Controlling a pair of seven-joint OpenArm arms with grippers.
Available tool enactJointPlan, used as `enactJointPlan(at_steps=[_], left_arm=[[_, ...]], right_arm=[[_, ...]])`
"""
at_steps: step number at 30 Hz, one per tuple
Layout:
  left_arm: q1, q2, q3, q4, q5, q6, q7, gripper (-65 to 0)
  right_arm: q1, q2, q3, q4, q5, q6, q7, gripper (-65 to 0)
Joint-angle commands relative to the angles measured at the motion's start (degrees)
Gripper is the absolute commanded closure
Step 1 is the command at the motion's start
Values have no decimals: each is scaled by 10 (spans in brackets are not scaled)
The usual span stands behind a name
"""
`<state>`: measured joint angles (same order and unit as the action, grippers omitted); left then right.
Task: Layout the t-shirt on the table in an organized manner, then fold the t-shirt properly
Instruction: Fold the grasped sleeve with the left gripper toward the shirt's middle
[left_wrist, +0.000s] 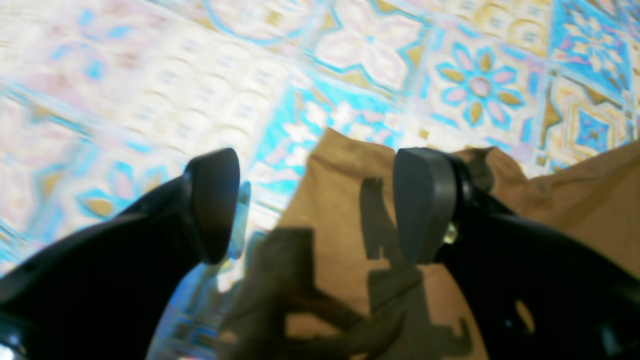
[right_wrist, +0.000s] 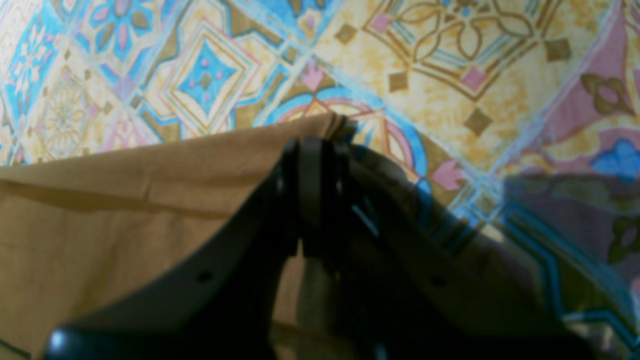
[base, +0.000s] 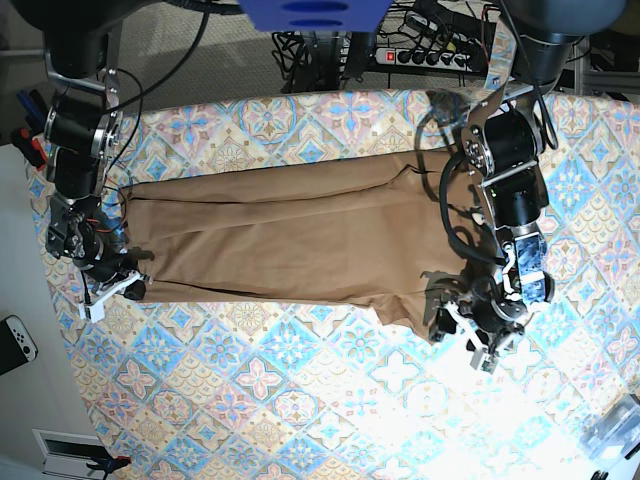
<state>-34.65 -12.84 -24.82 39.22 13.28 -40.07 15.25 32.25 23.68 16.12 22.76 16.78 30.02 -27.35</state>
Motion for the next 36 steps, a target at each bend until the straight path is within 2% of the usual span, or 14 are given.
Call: enactJointPlan(at_steps=[1, 4, 10, 14, 18, 20, 25, 27, 29, 33, 34, 36], left_arm=[[-19, -7, -2, 2, -10, 1, -18, -467], [-19, -7, 2, -1, -5, 1, -21, -467], [-28, -31, 3, -37, -4, 1, -27, -467], [-56, -53, 34, -132, 5, 1, -60, -467], [-80, -64, 56, -232, 11, 1, -132, -467], [-84, -65, 56, -245, 11, 1, -159, -467], [-86, -51, 56, -243, 11, 1, -163, -458], [-91, -45, 57, -243, 12, 1, -163, -414], [-93, -44, 57, -243, 12, 1, -163, -325], [-96, -32, 53, -243, 6, 1, -164, -30], [-96, -31, 52, -243, 6, 1, -164, 0], [-97, -30, 52, -241, 6, 1, -164, 0]], right_arm=[[8, 7, 0, 3, -9, 1, -24, 0], [8, 7, 0, 3, -9, 1, -27, 0], [8, 7, 0, 3, -9, 1, -27, 0], [8, 7, 0, 3, -9, 1, -27, 0], [8, 7, 0, 3, -9, 1, -27, 0], [8, 7, 0, 3, -9, 1, -27, 0], [8, 7, -1, 3, -9, 1, -27, 0], [8, 7, -1, 3, -9, 1, -26, 0], [8, 7, -1, 3, -9, 1, -26, 0], [8, 7, -1, 3, -9, 1, -26, 0], [8, 7, -1, 3, -9, 1, -26, 0], [8, 7, -1, 3, -9, 1, -26, 0]])
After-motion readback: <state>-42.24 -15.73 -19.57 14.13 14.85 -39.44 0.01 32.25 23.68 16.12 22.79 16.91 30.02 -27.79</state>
